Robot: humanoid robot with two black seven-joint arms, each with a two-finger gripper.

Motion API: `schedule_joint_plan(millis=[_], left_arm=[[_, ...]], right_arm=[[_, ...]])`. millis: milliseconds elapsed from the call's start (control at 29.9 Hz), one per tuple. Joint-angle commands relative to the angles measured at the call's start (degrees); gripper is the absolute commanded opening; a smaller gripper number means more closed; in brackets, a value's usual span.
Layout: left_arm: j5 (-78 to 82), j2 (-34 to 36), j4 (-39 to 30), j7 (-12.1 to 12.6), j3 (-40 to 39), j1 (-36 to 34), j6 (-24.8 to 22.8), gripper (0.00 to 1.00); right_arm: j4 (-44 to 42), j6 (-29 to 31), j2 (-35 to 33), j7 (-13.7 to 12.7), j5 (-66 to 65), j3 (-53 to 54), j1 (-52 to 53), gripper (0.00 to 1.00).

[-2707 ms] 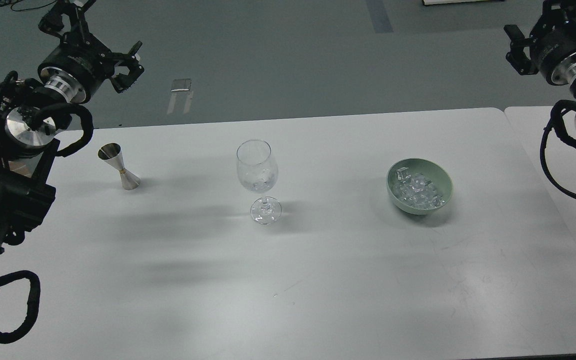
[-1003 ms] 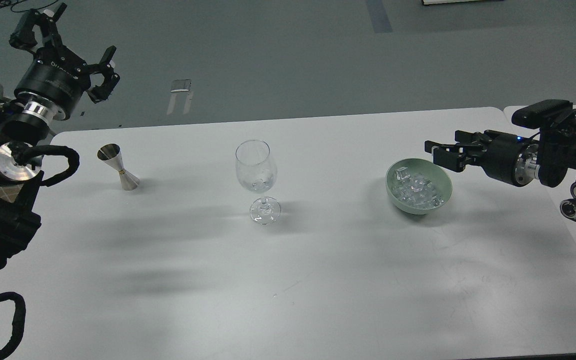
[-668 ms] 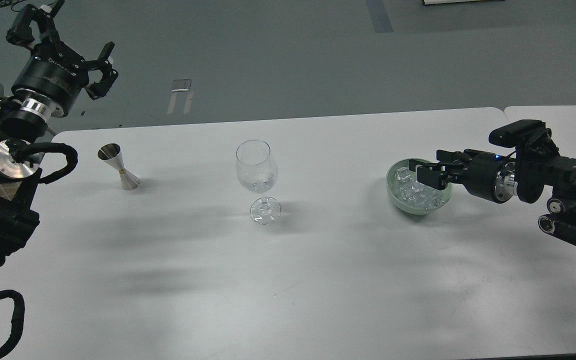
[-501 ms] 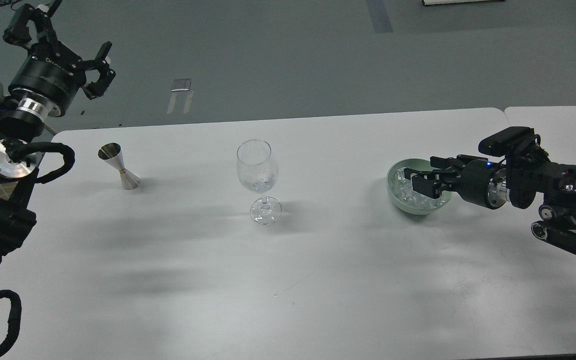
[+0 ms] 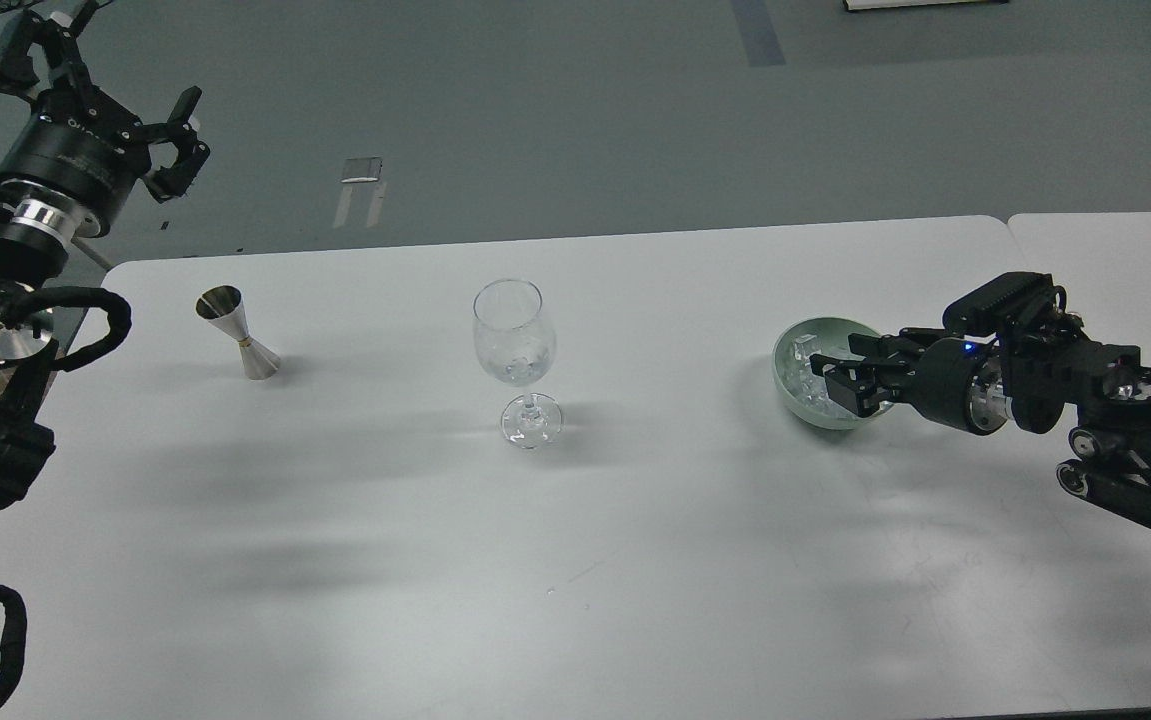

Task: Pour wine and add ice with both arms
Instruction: 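Grasp the rim of the green bowl with the right gripper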

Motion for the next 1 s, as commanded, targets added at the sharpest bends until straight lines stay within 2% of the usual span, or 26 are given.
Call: schedule_joint_plan(millis=[0, 602, 702, 769, 969], left_arm=[[-0.01, 0.06, -0.01, 0.00, -0.15, -0.05, 0.01, 0.98], [-0.01, 1.21, 0.26, 0.00, 0.12, 0.04, -0.08, 0.98], [-0.01, 1.21, 0.61, 0.00, 0.20, 0.04, -0.17, 0.98], [-0.01, 1.21, 0.70, 0.00, 0.29, 0.13, -0.34, 0.98], [-0.01, 1.21, 0.78, 0.00, 0.12, 0.92, -0.34, 0.98]], right_arm=[[-0.11, -0.01, 0.10, 0.00, 0.09, 0.00, -0.67, 0.52], [-2.92, -0.01, 3.26, 0.00, 0.09, 0.09, -1.38, 0.52], [-3.18, -0.01, 3.53, 0.00, 0.09, 0.09, -1.38, 0.48], [-3.18, -0.01, 3.44, 0.00, 0.26, 0.09, -1.38, 0.41], [-3.18, 0.34, 3.44, 0.09, 0.62, 0.09, -1.38, 0.26]])
